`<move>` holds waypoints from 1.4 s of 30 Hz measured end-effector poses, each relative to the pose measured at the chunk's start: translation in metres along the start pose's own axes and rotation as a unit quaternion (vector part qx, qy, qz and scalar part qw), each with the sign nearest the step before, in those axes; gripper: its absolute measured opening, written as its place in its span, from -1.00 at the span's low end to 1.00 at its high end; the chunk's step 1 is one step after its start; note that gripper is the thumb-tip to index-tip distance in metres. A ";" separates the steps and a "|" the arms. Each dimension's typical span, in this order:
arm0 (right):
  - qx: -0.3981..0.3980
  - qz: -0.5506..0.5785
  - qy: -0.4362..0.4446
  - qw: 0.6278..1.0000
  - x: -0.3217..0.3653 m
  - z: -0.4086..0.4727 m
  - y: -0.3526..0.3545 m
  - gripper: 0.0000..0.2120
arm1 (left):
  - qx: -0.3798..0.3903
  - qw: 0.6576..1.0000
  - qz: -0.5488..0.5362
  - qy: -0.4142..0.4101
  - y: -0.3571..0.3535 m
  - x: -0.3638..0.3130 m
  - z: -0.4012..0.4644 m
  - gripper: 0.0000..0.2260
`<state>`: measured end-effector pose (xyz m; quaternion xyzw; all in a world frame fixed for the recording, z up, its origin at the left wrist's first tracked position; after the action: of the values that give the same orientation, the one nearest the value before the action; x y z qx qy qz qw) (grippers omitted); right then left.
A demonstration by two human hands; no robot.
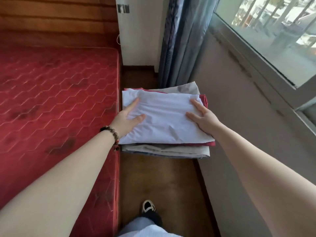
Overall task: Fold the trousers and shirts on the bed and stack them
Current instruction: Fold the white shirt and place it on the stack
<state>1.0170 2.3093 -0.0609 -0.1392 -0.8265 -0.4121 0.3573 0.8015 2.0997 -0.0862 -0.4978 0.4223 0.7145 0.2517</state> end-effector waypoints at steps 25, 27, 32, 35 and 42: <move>0.161 -0.057 0.088 0.981 0.247 0.448 -0.039 -0.43 | -0.175 0.982 0.026 0.070 0.113 0.123 0.368 -0.40; 0.174 -0.061 0.092 0.978 0.269 0.485 -0.041 -0.43 | -0.185 0.979 0.031 0.081 0.122 0.131 0.401 -0.41; 0.205 -0.081 0.088 0.972 0.320 0.563 -0.057 -0.44 | -0.226 0.969 0.022 0.101 0.147 0.158 0.463 -0.40; 0.219 -0.085 0.089 0.968 0.349 0.606 -0.074 -0.44 | -0.237 0.965 0.019 0.108 0.168 0.176 0.496 -0.40; 0.239 -0.154 0.107 0.953 0.426 0.712 -0.144 -0.46 | -0.273 0.950 0.039 0.145 0.227 0.244 0.571 -0.40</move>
<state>0.3018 2.7482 -0.1330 0.1237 -0.8693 -0.2648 0.3986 0.2477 2.4554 -0.1477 -0.6286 0.2624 0.7319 0.0141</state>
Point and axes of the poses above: each hand's wrist, its own z-axis towards the middle knuckle, its own y-axis out of the back of the hand, x = y × z, the point moved 1 cm from there along z, towards the middle knuckle, and after that the axes turned 15 degrees about -y, right-handed, at the moved point
